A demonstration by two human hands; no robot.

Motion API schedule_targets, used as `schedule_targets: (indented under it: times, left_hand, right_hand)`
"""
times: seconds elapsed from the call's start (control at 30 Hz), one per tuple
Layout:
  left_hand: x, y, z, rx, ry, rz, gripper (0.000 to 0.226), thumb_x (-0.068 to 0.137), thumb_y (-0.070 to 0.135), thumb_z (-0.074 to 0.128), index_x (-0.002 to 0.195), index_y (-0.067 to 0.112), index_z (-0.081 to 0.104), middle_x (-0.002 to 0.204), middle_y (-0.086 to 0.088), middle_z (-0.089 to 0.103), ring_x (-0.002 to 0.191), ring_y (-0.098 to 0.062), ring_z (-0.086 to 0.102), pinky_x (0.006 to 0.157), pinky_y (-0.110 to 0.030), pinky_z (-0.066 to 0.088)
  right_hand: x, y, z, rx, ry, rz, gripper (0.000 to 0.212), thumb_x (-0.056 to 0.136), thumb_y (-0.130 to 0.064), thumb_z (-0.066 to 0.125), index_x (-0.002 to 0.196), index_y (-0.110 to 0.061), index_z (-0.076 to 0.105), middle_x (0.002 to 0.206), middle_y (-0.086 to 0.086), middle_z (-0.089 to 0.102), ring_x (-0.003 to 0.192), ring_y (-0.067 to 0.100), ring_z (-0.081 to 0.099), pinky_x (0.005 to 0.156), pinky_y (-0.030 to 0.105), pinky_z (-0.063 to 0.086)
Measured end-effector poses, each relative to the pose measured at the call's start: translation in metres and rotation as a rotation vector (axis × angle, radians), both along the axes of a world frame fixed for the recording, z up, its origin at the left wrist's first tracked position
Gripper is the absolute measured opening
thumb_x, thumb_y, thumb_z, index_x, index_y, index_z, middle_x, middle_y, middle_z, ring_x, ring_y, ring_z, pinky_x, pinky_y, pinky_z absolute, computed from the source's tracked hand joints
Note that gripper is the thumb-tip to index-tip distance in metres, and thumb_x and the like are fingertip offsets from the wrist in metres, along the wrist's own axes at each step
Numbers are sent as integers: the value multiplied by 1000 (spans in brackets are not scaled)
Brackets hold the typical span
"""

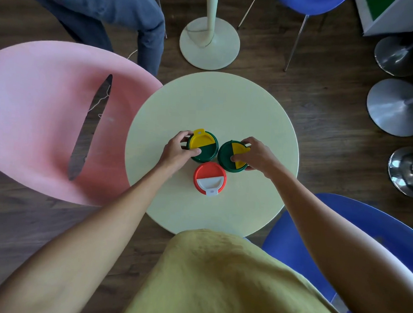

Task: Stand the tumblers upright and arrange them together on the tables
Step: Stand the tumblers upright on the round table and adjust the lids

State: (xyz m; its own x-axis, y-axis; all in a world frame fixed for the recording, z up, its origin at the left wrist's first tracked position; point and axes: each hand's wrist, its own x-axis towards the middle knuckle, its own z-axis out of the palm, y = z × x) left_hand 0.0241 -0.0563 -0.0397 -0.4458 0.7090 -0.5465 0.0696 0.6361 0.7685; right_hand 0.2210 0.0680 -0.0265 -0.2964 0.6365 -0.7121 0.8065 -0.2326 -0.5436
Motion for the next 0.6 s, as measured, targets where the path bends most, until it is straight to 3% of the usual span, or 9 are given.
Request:
schedule_targets:
  times: [0.07, 0.17, 0.3, 0.43, 0.6]
  left_hand:
    - [-1, 2, 0, -21, -49, -27, 58, 73, 25, 78, 125, 34, 55, 125, 6, 58, 113, -23, 60, 92, -44, 54]
    - [-3, 7, -2, -16, -204, 38, 54, 80, 9, 75, 127, 26, 55, 129, -3, 59, 111, -29, 63, 84, -44, 58]
    - [-6, 10, -2, -10, -273, 77, 55, 81, -2, 72, 131, 19, 56, 123, -7, 62, 111, -32, 65, 90, -48, 56]
    - [-10, 9, -1, -17, -272, 85, 58, 81, -2, 72, 133, 18, 55, 126, -7, 60, 111, -29, 64, 93, -48, 54]
    - [-16, 5, -1, -12, -271, 127, 59, 81, -4, 72, 134, 15, 54, 124, -7, 60, 105, -27, 64, 88, -43, 56]
  right_hand:
    - [0, 2, 0, 14, 1, -14, 57, 75, -18, 78, 127, -20, 53, 118, 10, 50, 92, 23, 57, 63, 33, 59]
    - [-3, 7, 2, 42, 7, 6, 56, 74, -15, 77, 125, -20, 56, 117, 10, 51, 91, 24, 58, 71, 39, 61]
    - [-7, 17, 5, 118, 1, 143, 57, 70, -15, 77, 124, -24, 60, 120, 9, 57, 99, 29, 60, 78, 45, 60]
    - [-17, 28, 10, 219, 14, 301, 56, 71, -12, 75, 123, -28, 63, 120, 7, 59, 100, 23, 53, 79, 36, 53]
    - [-34, 40, 13, 237, 23, 431, 55, 72, -10, 74, 123, -27, 62, 120, 7, 61, 94, 22, 51, 69, 28, 43]
